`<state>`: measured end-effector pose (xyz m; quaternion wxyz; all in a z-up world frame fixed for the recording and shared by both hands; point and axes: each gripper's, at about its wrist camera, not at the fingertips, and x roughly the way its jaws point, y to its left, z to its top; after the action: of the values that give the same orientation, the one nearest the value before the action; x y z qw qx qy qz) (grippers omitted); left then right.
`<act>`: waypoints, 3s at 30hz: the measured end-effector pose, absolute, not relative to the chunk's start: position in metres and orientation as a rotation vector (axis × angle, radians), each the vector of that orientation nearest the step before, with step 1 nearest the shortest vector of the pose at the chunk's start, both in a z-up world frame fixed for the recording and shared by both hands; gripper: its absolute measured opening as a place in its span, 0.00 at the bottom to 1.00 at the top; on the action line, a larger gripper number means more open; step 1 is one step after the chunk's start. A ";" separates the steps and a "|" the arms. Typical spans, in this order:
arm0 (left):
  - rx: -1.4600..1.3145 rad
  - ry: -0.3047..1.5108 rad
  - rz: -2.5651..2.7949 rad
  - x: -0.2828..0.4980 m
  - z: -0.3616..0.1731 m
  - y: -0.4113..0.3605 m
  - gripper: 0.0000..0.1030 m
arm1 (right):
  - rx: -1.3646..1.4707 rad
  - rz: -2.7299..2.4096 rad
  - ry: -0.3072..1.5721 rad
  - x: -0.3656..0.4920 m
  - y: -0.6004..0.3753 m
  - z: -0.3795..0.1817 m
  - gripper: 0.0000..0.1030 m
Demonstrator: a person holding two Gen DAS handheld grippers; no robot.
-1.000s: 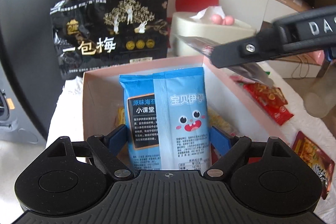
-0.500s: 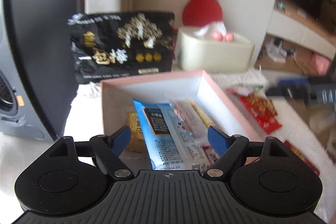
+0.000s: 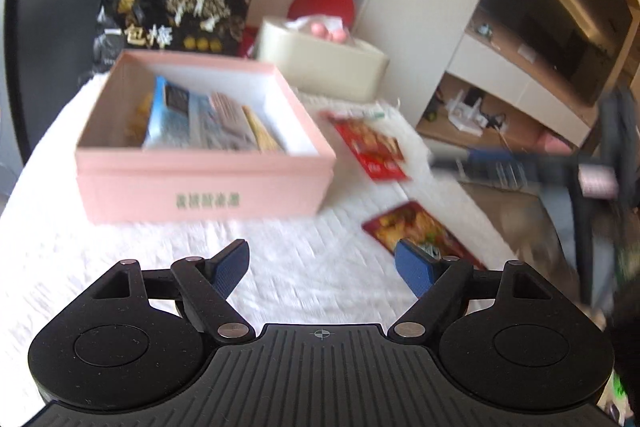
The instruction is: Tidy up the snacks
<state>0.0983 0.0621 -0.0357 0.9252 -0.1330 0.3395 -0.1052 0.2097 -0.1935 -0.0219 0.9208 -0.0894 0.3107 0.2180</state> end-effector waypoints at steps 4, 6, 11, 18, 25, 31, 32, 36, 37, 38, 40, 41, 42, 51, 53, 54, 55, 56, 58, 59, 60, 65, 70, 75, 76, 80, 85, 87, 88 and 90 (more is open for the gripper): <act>-0.273 0.719 -0.211 0.094 -0.043 0.060 0.83 | -0.054 0.442 0.716 0.288 -0.175 -0.011 0.76; -0.283 0.709 -0.206 0.091 -0.045 0.062 0.83 | -0.028 0.413 0.770 0.334 -0.157 -0.016 0.76; -0.306 0.696 -0.220 0.093 -0.049 0.072 0.82 | -0.087 0.309 0.897 0.414 -0.119 -0.055 0.76; -0.392 0.699 -0.186 0.096 -0.064 0.099 0.82 | -0.007 0.384 1.020 0.413 -0.138 -0.070 0.51; -0.412 0.711 -0.225 0.098 -0.068 0.093 0.82 | 0.057 0.538 1.074 0.335 -0.173 -0.055 0.31; -0.388 0.725 -0.250 0.095 -0.064 0.079 0.82 | 0.130 0.717 1.117 0.264 -0.176 -0.048 0.23; -0.383 0.729 -0.254 0.094 -0.064 0.077 0.82 | 0.133 0.750 1.124 0.254 -0.173 -0.048 0.23; -0.343 0.737 -0.283 0.087 -0.059 0.065 0.82 | 0.125 0.883 1.175 0.223 -0.158 -0.046 0.23; -0.332 0.736 -0.290 0.085 -0.058 0.063 0.82 | 0.098 0.889 1.153 0.218 -0.156 -0.043 0.25; -0.324 0.736 -0.293 0.083 -0.057 0.061 0.82 | 0.051 0.878 1.108 0.211 -0.155 -0.037 0.28; -0.314 0.739 -0.291 0.080 -0.057 0.060 0.82 | -0.053 0.812 1.001 0.199 -0.156 -0.027 0.57; -0.313 0.741 -0.288 0.079 -0.057 0.060 0.82 | -0.108 0.764 0.944 0.193 -0.157 -0.024 0.64; -0.314 0.744 -0.284 0.079 -0.058 0.060 0.82 | -0.154 0.729 0.898 0.189 -0.158 -0.024 0.69; -0.314 0.746 -0.237 0.068 -0.056 0.073 0.82 | -0.088 0.757 0.898 0.182 -0.146 -0.058 0.62; -0.310 0.756 -0.203 0.065 -0.056 0.080 0.79 | -0.044 0.871 0.939 0.175 -0.132 -0.063 0.62; -0.309 0.757 -0.187 0.063 -0.057 0.084 0.79 | -0.033 0.904 0.952 0.171 -0.128 -0.063 0.56; -0.319 0.758 -0.177 0.061 -0.058 0.088 0.78 | -0.036 0.944 0.968 0.167 -0.123 -0.064 0.54; -0.333 0.760 -0.161 0.060 -0.060 0.094 0.78 | -0.051 0.954 0.972 0.163 -0.120 -0.064 0.54; -0.346 0.761 -0.127 0.057 -0.062 0.102 0.78 | -0.088 0.949 0.953 0.157 -0.120 -0.063 0.54; -0.354 0.761 -0.112 0.056 -0.062 0.105 0.78 | -0.113 0.931 0.934 0.154 -0.121 -0.061 0.55; -0.365 0.759 -0.100 0.055 -0.062 0.109 0.78 | -0.136 0.908 0.911 0.152 -0.123 -0.059 0.56; -0.429 0.743 -0.085 0.057 -0.061 0.117 0.76 | -0.198 0.828 0.809 0.145 -0.134 -0.050 0.59; -0.441 0.745 -0.065 0.055 -0.061 0.119 0.72 | -0.159 0.747 0.745 0.162 -0.117 -0.042 0.29; -0.467 0.726 -0.031 0.044 -0.060 0.131 0.72 | -0.199 0.693 0.725 0.175 -0.088 -0.049 0.25; -0.470 0.720 -0.027 0.042 -0.059 0.133 0.72 | -0.185 0.719 0.754 0.174 -0.084 -0.052 0.25; -0.496 0.709 -0.007 0.042 -0.060 0.143 0.72 | -0.189 0.833 0.805 0.152 -0.067 -0.056 0.25; -0.491 0.722 -0.025 0.045 -0.063 0.137 0.72 | -0.200 0.900 0.802 0.132 -0.065 -0.054 0.25; -0.477 0.733 -0.036 0.049 -0.064 0.133 0.72 | -0.249 0.846 0.756 0.127 -0.070 -0.054 0.29; -0.468 0.737 -0.041 0.051 -0.064 0.130 0.72 | -0.276 0.812 0.736 0.125 -0.074 -0.055 0.37; -0.444 0.744 -0.052 0.058 -0.064 0.124 0.72 | -0.302 0.758 0.714 0.125 -0.085 -0.058 0.51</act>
<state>0.0575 0.1240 -0.0639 0.9072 -0.2152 0.3605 -0.0252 0.1250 -0.0851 -0.0582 0.8568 -0.1436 0.3397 0.3605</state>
